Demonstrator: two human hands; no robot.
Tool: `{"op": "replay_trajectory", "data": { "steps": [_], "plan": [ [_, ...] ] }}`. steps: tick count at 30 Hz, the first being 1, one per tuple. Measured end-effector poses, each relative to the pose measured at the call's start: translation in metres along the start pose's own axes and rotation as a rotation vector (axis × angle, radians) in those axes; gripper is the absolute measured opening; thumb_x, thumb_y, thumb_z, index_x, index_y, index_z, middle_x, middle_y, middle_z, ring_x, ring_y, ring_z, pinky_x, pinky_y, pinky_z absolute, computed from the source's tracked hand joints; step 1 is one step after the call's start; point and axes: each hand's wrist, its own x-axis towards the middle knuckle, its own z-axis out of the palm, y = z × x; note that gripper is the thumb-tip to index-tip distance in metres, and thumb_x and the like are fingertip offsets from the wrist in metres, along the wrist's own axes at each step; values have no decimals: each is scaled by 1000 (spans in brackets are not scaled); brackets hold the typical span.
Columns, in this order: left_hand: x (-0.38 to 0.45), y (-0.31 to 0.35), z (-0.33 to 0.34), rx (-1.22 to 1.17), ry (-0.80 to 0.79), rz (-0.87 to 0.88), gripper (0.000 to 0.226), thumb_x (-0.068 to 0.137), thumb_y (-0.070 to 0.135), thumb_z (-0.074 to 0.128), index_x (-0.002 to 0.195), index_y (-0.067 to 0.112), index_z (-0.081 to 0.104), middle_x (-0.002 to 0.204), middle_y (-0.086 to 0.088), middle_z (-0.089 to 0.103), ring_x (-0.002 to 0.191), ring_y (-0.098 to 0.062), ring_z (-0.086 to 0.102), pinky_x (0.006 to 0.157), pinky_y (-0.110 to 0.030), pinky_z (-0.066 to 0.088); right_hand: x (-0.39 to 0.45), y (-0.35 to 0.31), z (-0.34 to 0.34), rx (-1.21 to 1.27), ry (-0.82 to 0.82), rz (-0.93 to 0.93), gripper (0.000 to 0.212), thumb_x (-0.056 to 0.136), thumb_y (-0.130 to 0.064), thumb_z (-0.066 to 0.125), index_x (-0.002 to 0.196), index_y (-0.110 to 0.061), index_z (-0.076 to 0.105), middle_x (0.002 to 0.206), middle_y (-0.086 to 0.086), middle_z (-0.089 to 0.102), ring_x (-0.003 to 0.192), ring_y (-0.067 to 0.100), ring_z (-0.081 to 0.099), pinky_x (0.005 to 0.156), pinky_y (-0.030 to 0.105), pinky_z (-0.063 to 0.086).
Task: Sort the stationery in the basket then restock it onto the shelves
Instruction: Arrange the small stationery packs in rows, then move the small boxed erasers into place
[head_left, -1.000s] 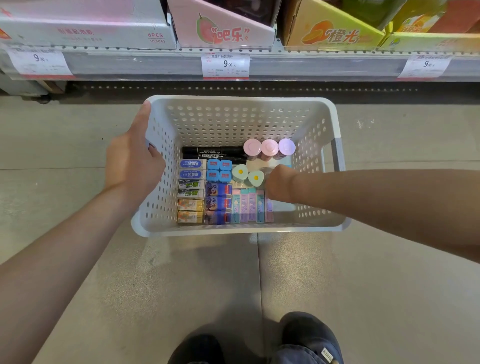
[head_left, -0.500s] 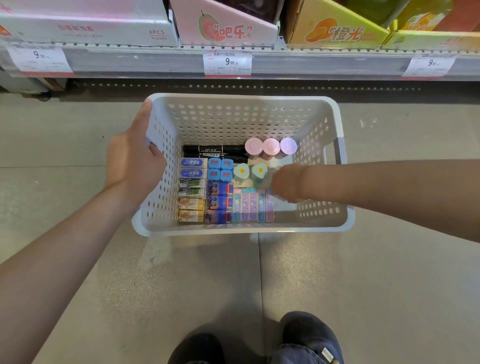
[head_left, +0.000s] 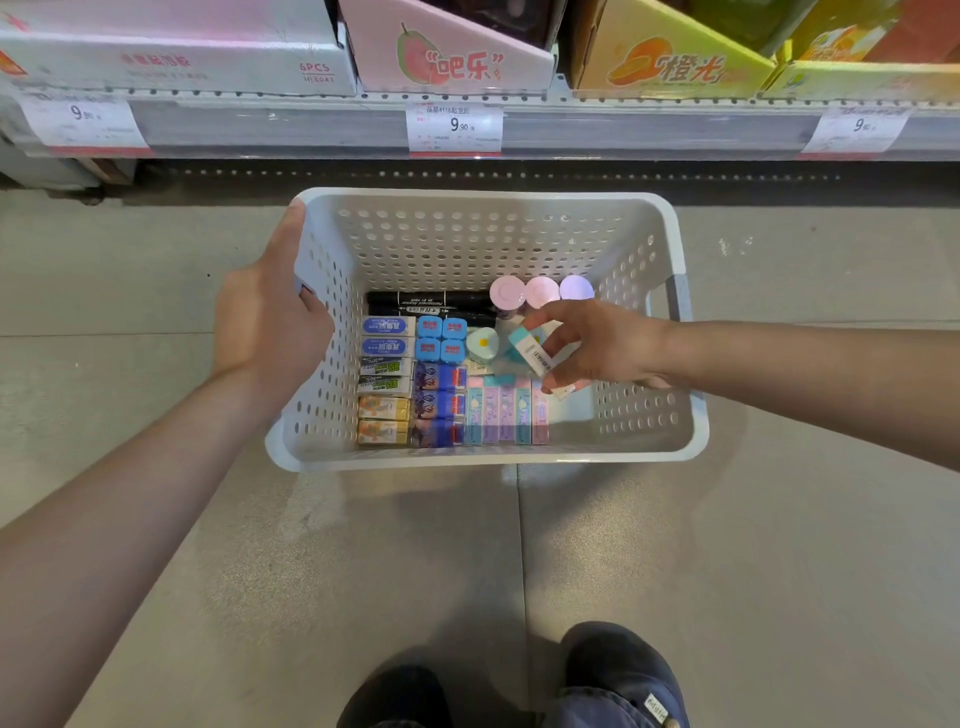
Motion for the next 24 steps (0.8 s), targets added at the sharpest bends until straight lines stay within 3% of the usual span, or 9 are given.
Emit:
{"op": "replay_trajectory", "data": {
  "steps": [3,6,9,12,16,18,20,22,24],
  "plan": [
    [0,-1,1,10,3,3,70,89,-1,40,151,25,21,61,-4,42,58,-23,44,56,-34,37,-2,-4,0,-35,-38,-10,63,80,6,68,131,-23,46,90,-2,54,72,9,59,63,16,54],
    [0,-1,1,8,3,-1,70,90,-1,40,152,26,21,61,-3,42,57,-23,44,55,-35,39,0,-5,1,14,-52,12,37,90,2,56,121,-17,51,87,2,59,71,15,64,67,22,56],
    [-1,-1,1,3,4,0,69,90,-1,41,152,25,21,61,-3,43,55,-18,42,53,-33,37,4,-6,-2,-75,27,5,8,92,-8,58,96,-15,57,73,5,59,66,15,60,67,24,54],
    [-1,0,0,-2,5,-6,69,91,-1,41,152,26,22,62,-2,42,55,-13,41,47,-30,33,11,-12,-11,-273,155,-55,16,87,-10,63,73,-16,57,62,0,57,54,9,50,54,18,41],
    [-1,2,0,-13,2,-11,68,92,0,41,151,27,22,66,-2,44,56,-12,42,48,-29,36,16,-24,-22,-379,187,-84,10,86,-6,62,91,-14,58,57,-9,56,49,1,47,46,9,37],
    [-2,2,-1,-22,3,-18,68,92,0,41,151,27,22,67,-3,45,57,-11,42,47,-28,35,18,-23,-24,-338,141,-42,10,88,-3,57,95,-8,60,60,-2,63,50,7,54,55,13,45],
    [-2,3,-1,-32,5,-23,68,92,0,41,151,28,23,69,-4,45,56,-11,42,47,-26,34,21,-21,-23,-306,90,2,13,90,-11,57,95,-2,64,69,8,66,59,14,57,70,24,49],
    [-3,3,-1,-38,2,-16,68,92,0,41,151,27,23,73,-6,48,57,-11,43,47,-25,34,26,-18,-22,-365,71,12,24,91,-24,58,79,-4,64,66,5,63,58,12,55,70,24,46],
    [-3,3,-2,-41,-2,-10,68,92,0,41,151,27,23,75,-8,50,57,-12,43,48,-27,35,29,-16,-18,-534,22,28,26,94,-16,52,70,-9,62,67,0,61,55,7,51,63,22,43]
  ]
}}
